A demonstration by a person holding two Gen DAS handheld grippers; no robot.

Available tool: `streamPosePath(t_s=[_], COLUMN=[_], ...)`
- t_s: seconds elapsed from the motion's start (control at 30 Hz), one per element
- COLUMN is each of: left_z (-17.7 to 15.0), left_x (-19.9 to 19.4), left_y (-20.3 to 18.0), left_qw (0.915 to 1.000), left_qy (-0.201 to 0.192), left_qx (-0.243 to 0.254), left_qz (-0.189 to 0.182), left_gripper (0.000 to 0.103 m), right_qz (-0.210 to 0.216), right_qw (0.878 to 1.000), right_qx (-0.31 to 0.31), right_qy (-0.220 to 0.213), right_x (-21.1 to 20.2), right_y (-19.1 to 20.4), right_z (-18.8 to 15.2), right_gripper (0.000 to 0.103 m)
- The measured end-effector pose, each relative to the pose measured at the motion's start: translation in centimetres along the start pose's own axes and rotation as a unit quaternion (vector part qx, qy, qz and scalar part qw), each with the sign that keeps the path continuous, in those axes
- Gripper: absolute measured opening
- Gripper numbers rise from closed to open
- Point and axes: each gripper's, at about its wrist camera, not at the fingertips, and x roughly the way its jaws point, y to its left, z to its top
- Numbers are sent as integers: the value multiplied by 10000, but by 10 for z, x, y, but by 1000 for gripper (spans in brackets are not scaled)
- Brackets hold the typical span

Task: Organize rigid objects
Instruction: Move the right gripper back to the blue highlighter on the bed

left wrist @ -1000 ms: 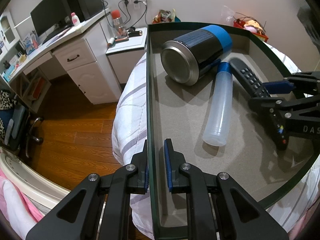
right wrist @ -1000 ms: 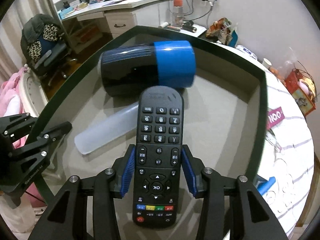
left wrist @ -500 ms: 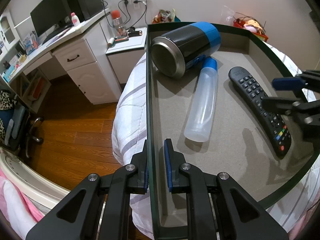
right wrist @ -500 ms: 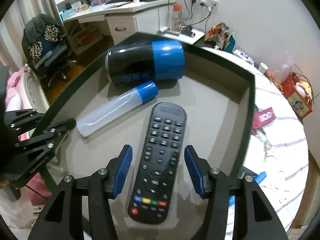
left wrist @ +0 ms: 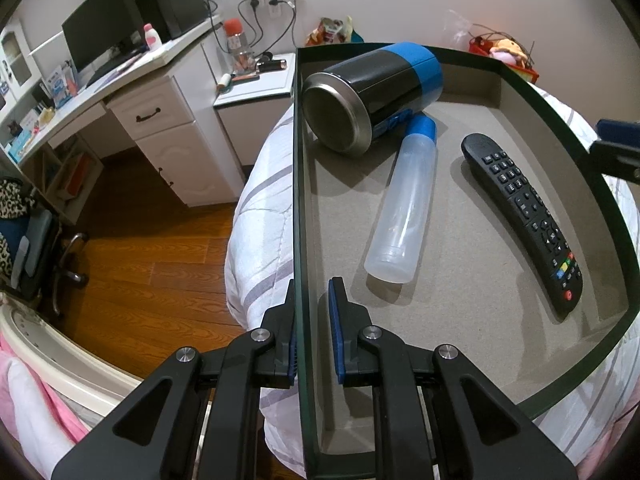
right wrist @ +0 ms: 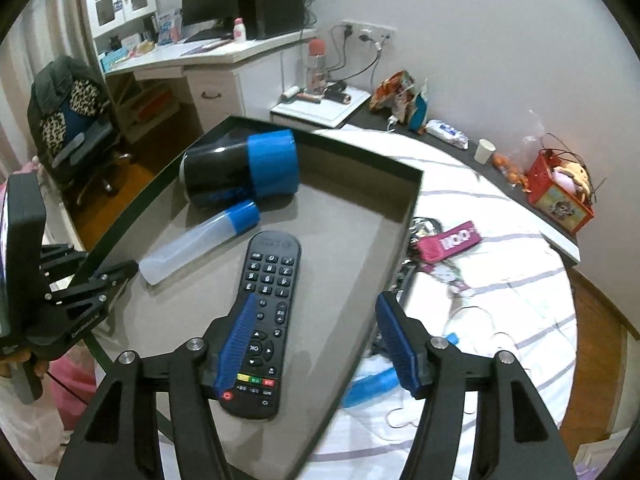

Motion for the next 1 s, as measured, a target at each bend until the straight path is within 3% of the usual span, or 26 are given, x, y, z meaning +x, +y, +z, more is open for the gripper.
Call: streamPosePath(t_s=[0.03,0.5,0.73,1.0], left_z=[0,0,0,0], left_x=[0,-1,-1,-1], left_y=[0,0,1,1], left_qw=[10000,10000,10000,10000], left_qy=[-2,1,3,5], left_qx=[-1,-4,-3,3], left_qz=[1,0,1,2], left_gripper=[11,11,12,12], right_qz=[-55,-640,-615,-266], right_qw=[10000,9950,9927,9888], right_qx=[27,719,1029,1469], right_qy=[-33,-280,-144,29], right_x=[-3,-42,-34,-12], right_y=[-4,-67,-90,-112], right_z=[0,-26,-42,-56], right_gripper=[80,81,81,81])
